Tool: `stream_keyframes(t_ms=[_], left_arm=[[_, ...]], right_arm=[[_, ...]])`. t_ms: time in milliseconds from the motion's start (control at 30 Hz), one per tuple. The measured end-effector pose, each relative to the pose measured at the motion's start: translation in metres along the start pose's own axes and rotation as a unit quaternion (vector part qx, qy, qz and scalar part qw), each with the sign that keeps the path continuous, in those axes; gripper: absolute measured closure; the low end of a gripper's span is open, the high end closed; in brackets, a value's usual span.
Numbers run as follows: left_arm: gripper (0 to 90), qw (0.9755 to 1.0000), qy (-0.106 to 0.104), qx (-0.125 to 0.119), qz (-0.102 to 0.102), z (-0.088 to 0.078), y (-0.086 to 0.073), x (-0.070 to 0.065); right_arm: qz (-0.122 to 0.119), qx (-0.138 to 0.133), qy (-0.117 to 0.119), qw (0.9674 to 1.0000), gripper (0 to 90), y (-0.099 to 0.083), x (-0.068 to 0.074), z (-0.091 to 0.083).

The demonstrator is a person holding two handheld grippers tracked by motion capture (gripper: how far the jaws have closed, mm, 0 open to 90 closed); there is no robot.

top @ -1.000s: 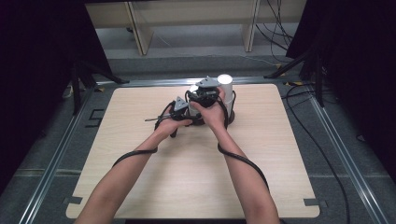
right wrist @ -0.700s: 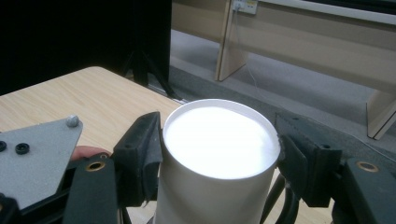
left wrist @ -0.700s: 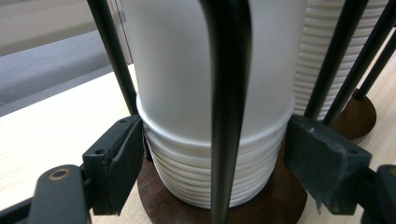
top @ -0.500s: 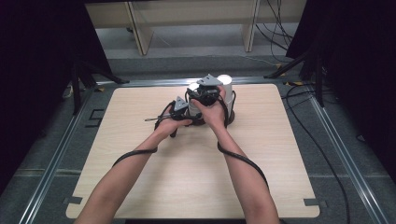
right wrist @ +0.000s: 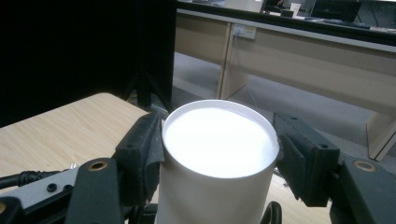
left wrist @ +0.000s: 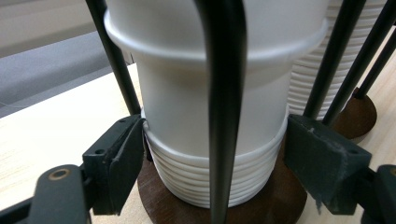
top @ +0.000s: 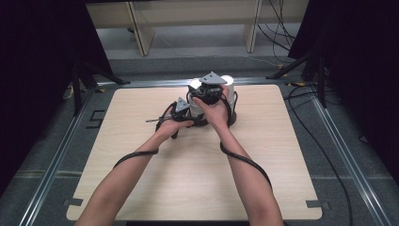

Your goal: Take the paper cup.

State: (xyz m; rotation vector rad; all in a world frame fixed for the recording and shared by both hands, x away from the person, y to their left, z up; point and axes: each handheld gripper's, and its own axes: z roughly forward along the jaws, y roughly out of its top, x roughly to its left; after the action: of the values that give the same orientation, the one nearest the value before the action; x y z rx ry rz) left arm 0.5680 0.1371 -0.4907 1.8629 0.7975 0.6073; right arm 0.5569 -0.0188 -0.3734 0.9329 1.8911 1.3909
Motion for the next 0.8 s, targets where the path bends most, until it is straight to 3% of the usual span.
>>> stream_keyframes(t_ms=[33,233,367,433,500,800], left_arm=[[20.5,1.0000,0.000,0.000,0.000,0.000,0.000,0.000],[20.5,1.0000,0.003,-0.002,-0.006,0.000,0.000,-0.001],[20.6,1.0000,0.004,0.000,-0.005,0.000,0.000,-0.002],[20.6,0.9998,-0.002,-0.011,-0.016,0.001,0.000,-0.003],[20.6,1.0000,0.003,0.000,-0.004,0.000,0.000,-0.002],[20.5,1.0000,0.003,0.001,0.004,0.002,-0.001,-0.001]], right_arm=[[-0.011,-0.016,0.000,0.9998,36.4,0.000,-0.002,0.001],[-0.003,-0.014,0.001,0.9999,36.4,0.003,-0.001,-0.003],[-0.007,-0.027,-0.001,0.9996,36.5,0.007,-0.004,-0.006],[-0.005,-0.027,-0.001,0.9996,36.5,0.008,-0.004,-0.007],[-0.005,-0.034,0.002,0.9994,36.5,0.010,-0.004,-0.009],[0.000,-0.042,0.002,0.9991,36.5,0.018,-0.004,-0.016]])
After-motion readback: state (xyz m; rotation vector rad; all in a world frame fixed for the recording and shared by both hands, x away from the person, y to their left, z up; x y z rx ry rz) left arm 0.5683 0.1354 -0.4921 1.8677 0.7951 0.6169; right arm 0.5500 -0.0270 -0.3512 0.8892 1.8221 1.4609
